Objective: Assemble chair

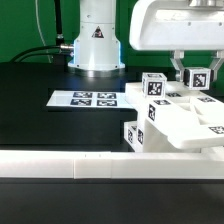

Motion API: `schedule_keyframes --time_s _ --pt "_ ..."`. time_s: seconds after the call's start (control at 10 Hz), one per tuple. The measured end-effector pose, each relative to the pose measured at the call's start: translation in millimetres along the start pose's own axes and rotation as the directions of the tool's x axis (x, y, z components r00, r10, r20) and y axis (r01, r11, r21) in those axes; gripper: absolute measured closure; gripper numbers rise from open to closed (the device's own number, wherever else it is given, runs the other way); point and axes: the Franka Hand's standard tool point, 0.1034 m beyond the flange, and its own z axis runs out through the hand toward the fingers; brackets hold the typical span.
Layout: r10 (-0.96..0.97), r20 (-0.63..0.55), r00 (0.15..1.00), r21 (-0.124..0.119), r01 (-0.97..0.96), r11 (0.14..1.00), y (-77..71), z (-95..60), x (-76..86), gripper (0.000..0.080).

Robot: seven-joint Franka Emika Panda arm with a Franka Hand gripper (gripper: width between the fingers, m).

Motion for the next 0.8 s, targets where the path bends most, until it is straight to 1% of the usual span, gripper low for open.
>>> schedule_keyframes --time_s 0.2,0.3,0.4,0.5,0.8 --pt "0.202 0.001 0.979 0.003 -0.202 0.979 0.2 0.7 -0.1 0.0518" --pt "0.332 0.003 0.943 0.006 -0.332 0.943 -0.9 0.8 -0.4 0.0518" --pt "0.455 0.007 0.890 0.012 -0.455 0.890 -3.2 0.7 -0.6 0.0518" --pt "0.530 0.008 0.848 0.012 -0.530 0.848 -6.9 0.7 -1.2 0.0518" --pt "0.647 0.013 0.762 0.014 -0.647 0.762 -6.6 1.1 -1.2 0.0519"
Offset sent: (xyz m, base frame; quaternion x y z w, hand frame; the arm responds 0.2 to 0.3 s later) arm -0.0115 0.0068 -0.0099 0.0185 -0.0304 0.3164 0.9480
